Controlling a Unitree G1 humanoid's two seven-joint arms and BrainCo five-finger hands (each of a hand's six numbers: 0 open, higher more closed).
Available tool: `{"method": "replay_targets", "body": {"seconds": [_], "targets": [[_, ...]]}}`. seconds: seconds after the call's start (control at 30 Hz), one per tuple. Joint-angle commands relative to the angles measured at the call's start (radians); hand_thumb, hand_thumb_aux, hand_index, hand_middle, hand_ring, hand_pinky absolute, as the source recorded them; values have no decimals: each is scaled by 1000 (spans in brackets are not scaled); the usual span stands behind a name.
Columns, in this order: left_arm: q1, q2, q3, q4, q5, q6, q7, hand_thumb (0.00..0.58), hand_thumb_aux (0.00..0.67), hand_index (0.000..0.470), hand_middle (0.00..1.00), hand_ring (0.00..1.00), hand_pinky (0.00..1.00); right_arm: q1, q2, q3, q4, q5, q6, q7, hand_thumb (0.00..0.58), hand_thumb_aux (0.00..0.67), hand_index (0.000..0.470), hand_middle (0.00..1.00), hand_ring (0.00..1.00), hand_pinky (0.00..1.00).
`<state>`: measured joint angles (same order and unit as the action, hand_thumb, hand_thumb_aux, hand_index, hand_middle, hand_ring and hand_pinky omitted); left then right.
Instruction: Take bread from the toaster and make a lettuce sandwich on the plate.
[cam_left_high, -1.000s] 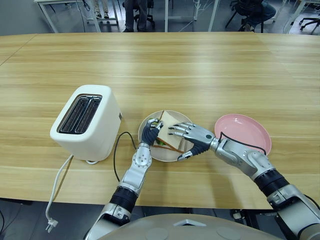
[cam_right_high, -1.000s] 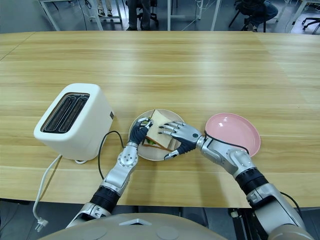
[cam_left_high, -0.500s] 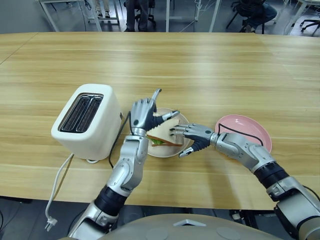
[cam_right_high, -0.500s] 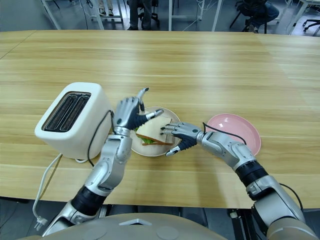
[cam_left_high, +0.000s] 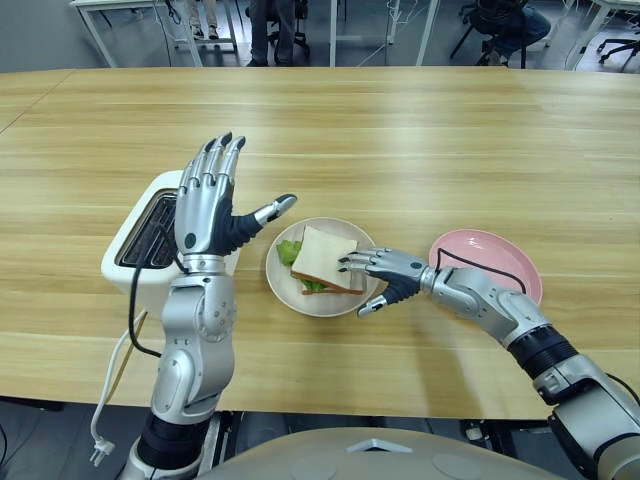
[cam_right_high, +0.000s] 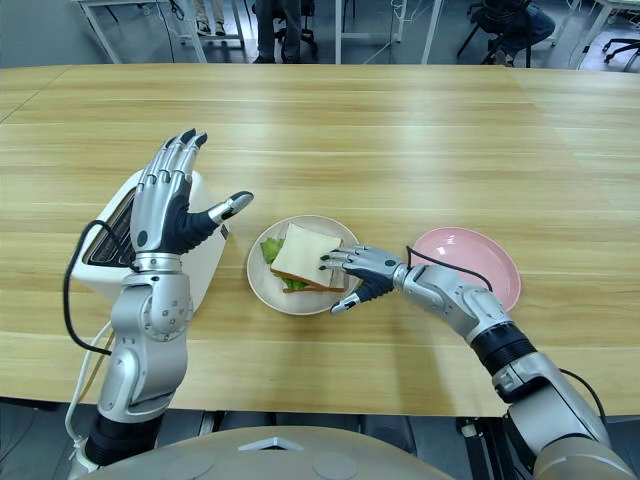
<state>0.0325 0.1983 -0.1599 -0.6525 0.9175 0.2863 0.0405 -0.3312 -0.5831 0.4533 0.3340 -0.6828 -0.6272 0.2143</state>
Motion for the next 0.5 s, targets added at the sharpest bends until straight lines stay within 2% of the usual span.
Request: {"method": "replay_targets", "body": {"seconds": [0.03, 0.1, 0.13, 0.17, 0.2, 0.23, 0.27, 0.37, 0.5], "targets": [[78, 16, 77, -20, -258, -107, -70, 580, 670, 460, 1000, 1000, 1000, 50, 79, -140, -43, 386, 4, 45, 580, 670, 460, 0, 0, 0], [120, 30, 107, 18, -368, -176, -91, 580, 670, 460, 1000, 1000, 1000, 89, 113, -200, -99, 610, 59, 120, 580, 670, 460, 0, 0, 0], [139, 32, 117, 34, -424, -208, -99, 580, 670, 460, 1000, 1000, 1000, 108, 130, -224, -125, 705, 76, 151, 580, 670, 460, 71, 71, 71], [157, 33, 124, 48, -476, -243, -109, 580, 670, 460, 1000, 1000, 1000, 131, 150, -246, -160, 810, 112, 188, 580, 670, 460, 204, 204, 204], [174, 34, 125, 60, -528, -279, -123, 580, 670, 460, 1000, 1000, 1000, 154, 164, -264, -192, 886, 134, 214, 580, 670, 460, 357, 357, 357], [186, 34, 126, 69, -570, -308, -136, 580, 670, 460, 1000, 1000, 1000, 175, 172, -277, -220, 937, 157, 238, 580, 670, 460, 769, 769, 769], [198, 39, 124, 81, -613, -342, -156, 580, 670, 460, 1000, 1000, 1000, 201, 175, -285, -253, 984, 178, 267, 580, 670, 460, 1000, 1000, 1000], [233, 76, 108, 103, -716, -444, -228, 580, 670, 460, 1000, 1000, 1000, 277, 169, -292, -348, 1066, 240, 336, 580, 670, 460, 1000, 1000, 1000], [295, 184, 65, 128, -775, -590, -350, 580, 670, 460, 1000, 1000, 1000, 398, 103, -253, -452, 1009, 246, 428, 580, 670, 460, 1000, 1000, 1000]]}}
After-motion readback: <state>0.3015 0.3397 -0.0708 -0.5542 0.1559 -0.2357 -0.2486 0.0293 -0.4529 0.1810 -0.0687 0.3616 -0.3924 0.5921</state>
